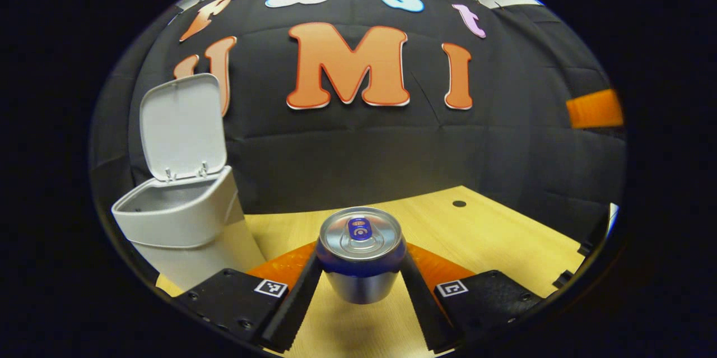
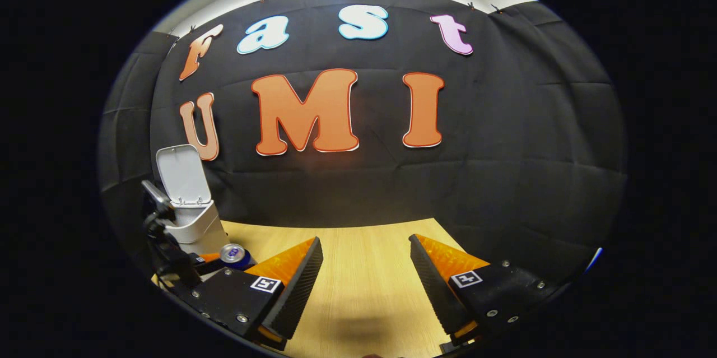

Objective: Press the lid of the desktop garbage bin to open it, pick up the crumpled paper on the desktop and throw it into the bin, then pick up the pop can on the desktop and drop it into the bin, and finally close the garbage bin lid.

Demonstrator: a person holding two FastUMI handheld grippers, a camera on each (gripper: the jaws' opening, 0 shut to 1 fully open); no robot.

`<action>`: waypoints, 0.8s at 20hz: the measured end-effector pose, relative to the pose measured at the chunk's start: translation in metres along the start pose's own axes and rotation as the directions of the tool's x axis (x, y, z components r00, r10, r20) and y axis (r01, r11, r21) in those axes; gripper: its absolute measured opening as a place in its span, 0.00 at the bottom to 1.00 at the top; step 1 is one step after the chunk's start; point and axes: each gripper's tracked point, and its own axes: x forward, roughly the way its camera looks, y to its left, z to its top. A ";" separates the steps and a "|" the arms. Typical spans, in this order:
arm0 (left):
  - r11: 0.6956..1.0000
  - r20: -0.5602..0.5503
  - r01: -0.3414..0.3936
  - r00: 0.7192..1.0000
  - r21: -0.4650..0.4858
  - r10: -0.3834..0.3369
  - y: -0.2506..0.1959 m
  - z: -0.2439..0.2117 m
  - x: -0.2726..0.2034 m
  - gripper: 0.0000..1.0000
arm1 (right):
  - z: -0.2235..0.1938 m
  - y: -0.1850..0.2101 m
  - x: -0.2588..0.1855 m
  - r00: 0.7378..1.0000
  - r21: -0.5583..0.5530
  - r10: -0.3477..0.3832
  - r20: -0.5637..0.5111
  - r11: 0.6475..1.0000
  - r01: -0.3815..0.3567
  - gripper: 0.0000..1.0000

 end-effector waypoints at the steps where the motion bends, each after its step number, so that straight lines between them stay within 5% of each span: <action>1: 1.000 0.013 -0.014 1.000 0.003 0.014 0.008 0.011 -0.009 0.81 | -0.001 0.003 0.002 1.000 0.003 0.008 0.002 1.000 -0.008 0.94; 16: 0.964 0.117 -0.255 0.958 -0.078 0.263 0.158 0.130 -0.119 0.80 | 0.005 0.052 0.029 0.992 -0.001 0.126 0.029 0.992 -0.126 0.94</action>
